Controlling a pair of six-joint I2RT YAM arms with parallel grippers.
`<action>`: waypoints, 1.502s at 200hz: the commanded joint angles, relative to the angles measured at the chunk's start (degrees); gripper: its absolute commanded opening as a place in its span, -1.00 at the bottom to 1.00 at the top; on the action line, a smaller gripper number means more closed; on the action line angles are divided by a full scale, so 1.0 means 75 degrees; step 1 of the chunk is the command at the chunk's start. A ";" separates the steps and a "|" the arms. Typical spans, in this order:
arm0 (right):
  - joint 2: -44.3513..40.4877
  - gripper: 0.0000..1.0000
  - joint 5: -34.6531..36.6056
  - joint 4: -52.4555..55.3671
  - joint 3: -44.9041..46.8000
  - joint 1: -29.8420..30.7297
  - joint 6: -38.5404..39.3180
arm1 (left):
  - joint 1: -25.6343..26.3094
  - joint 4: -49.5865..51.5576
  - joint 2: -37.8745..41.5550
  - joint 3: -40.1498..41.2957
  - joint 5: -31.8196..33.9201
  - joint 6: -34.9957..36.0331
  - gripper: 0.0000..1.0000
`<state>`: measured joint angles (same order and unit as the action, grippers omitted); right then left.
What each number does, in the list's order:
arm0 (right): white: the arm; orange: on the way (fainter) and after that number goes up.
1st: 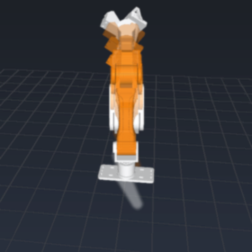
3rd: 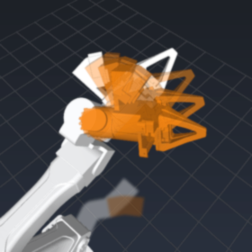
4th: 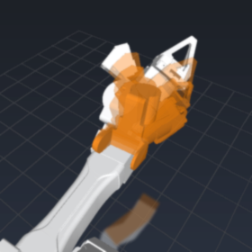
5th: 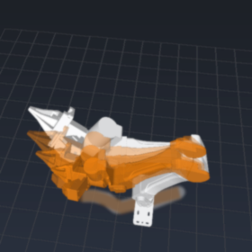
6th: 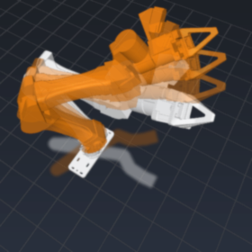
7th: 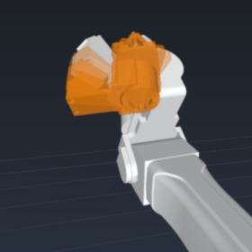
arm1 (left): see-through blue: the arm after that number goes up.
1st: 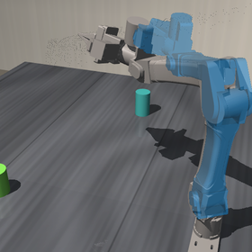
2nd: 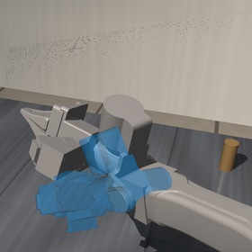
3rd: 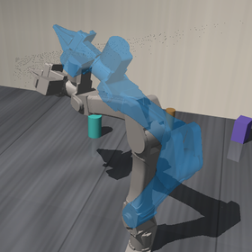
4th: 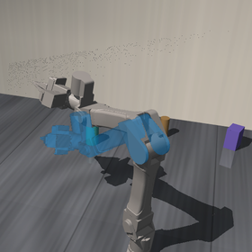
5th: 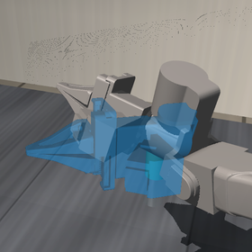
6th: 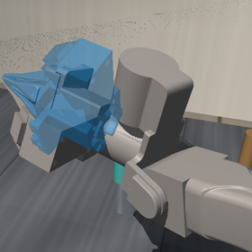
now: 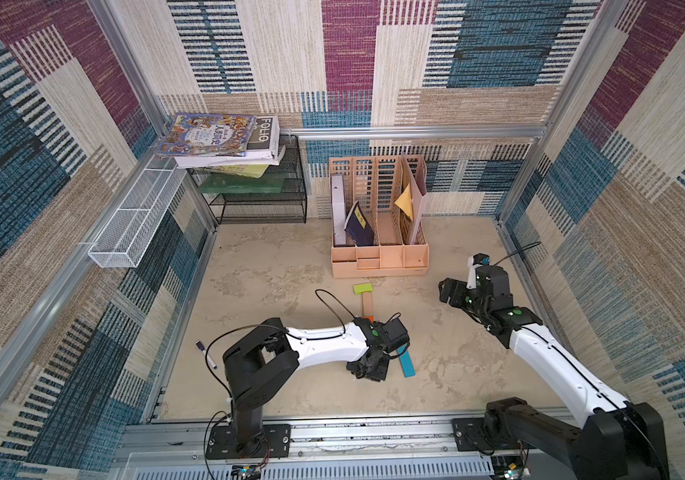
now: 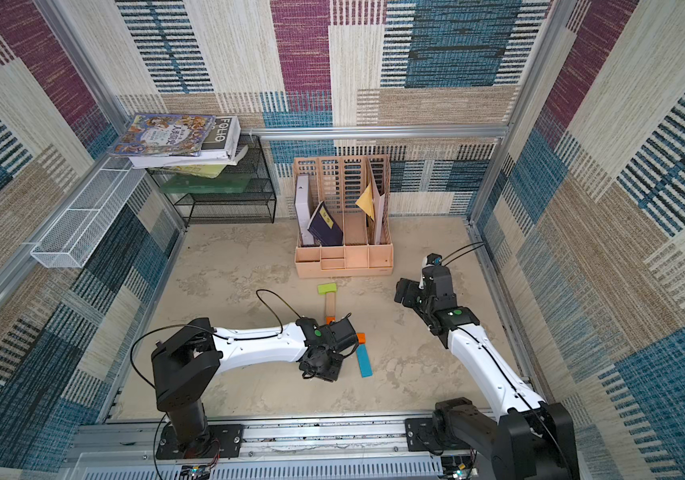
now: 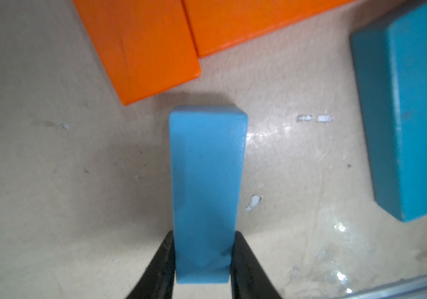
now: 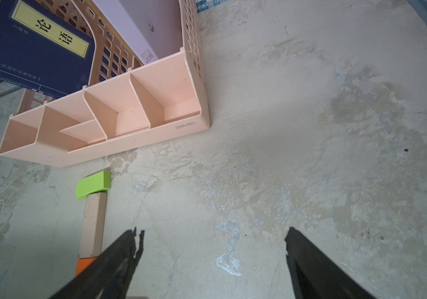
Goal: Assemble a giraffe with building blocks
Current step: Assemble the building block at the center of the board.
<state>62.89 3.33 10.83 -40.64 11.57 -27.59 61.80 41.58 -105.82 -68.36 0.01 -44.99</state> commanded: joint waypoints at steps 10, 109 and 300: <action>0.0019 0.85 -0.0056 -0.0225 0.0007 -0.0002 -0.0047 | -0.0060 0.0014 -0.0032 -0.0001 -0.0005 -0.0023 -0.28; 0.0040 0.85 -0.0082 -0.0249 0.0010 0.0003 -0.0058 | -0.0118 0.0010 -0.0009 0.0042 0.0038 -0.0150 -0.25; 0.0167 0.85 -0.0064 -0.0261 0.0017 0.0002 -0.0024 | 0.0086 0.0437 0.1020 -0.0406 0.0840 0.0055 0.22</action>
<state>63.79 2.35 10.39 -40.64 11.57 -27.62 61.87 41.52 -101.45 -68.82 1.28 -46.04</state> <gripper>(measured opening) 0.925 0.610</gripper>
